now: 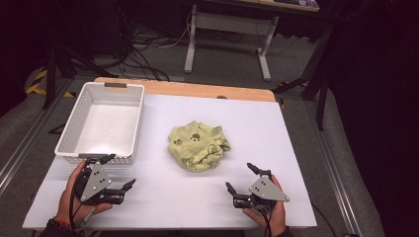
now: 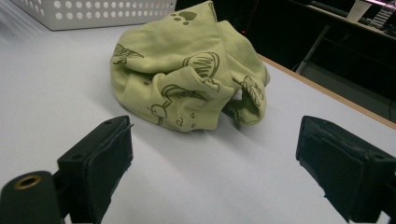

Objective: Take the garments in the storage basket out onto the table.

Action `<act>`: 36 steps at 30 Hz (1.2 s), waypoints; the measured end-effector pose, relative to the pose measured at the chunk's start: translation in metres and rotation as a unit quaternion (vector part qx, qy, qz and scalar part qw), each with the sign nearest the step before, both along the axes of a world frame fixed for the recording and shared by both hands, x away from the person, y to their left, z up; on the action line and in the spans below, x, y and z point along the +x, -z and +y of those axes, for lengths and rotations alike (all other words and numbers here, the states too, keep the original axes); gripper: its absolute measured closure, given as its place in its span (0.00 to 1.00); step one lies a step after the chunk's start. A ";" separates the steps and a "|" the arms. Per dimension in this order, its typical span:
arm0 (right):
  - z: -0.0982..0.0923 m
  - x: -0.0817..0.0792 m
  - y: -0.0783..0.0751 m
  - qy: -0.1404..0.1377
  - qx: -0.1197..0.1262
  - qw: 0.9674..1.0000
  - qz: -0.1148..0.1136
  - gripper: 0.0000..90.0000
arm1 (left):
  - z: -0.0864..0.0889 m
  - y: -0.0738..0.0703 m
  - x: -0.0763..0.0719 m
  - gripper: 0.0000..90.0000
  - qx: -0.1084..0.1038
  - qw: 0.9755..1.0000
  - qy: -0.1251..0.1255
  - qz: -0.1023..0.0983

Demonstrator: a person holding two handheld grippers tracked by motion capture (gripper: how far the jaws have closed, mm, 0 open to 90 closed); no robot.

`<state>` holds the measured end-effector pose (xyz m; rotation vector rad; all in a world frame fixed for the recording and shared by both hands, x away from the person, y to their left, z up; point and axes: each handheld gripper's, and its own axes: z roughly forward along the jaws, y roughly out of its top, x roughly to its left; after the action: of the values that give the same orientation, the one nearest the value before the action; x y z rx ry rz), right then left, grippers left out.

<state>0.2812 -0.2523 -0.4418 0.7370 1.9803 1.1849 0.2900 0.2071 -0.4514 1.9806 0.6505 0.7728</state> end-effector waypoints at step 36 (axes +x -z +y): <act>0.002 0.002 0.002 -0.005 -0.009 1.000 -0.002 0.12 | 0.007 0.012 -0.009 0.06 -0.023 0.999 -0.001 0.023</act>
<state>0.2836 -0.2500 -0.4433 0.7154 1.9904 1.1712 0.2814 0.2143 -0.4632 1.9613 0.6925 0.7085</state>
